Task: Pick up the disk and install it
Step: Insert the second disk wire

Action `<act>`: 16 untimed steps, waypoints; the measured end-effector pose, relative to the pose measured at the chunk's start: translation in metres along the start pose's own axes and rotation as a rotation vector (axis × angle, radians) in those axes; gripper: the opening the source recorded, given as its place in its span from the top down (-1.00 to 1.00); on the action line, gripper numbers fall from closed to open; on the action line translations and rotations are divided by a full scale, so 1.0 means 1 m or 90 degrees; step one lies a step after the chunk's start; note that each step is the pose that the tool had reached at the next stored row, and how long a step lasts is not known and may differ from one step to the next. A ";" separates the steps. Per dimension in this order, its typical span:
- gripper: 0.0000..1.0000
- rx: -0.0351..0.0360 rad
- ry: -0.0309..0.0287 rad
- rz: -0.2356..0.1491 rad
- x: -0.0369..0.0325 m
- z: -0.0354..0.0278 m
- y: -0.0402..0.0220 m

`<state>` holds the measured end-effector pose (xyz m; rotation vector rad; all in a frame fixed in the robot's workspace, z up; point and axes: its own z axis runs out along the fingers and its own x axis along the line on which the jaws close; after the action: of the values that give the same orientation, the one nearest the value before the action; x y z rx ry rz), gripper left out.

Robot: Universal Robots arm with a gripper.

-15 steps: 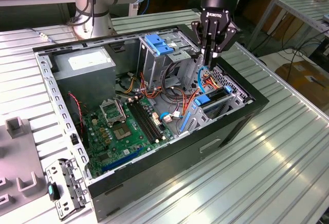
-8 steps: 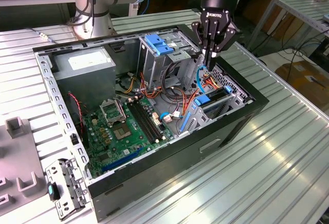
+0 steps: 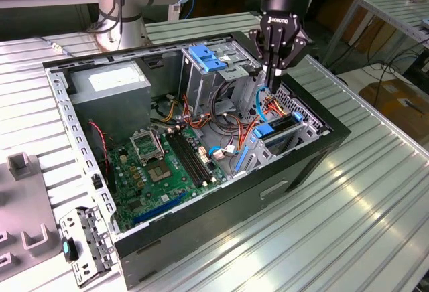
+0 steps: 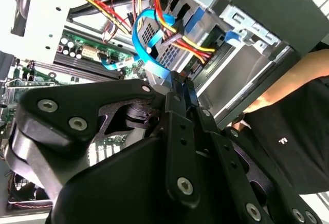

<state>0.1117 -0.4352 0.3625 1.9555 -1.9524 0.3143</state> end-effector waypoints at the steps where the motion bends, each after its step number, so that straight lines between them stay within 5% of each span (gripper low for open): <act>1: 0.68 0.0006 -0.0003 -0.001 0.0002 0.0004 0.0028; 5: 0.68 0.0022 -0.0041 -0.003 0.0011 0.0016 0.0070; 6: 0.68 0.0029 -0.0115 -0.004 0.0020 0.0023 0.0070; 10: 0.68 0.0047 -0.0522 -0.009 0.0091 0.0062 0.0068; 11: 0.68 0.0049 -0.0583 -0.010 0.0116 0.0076 0.0068; 16: 0.68 0.0078 -0.0599 -0.011 0.0162 0.0103 0.0066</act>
<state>0.1045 -0.4540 0.3602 2.0273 -1.9953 0.2343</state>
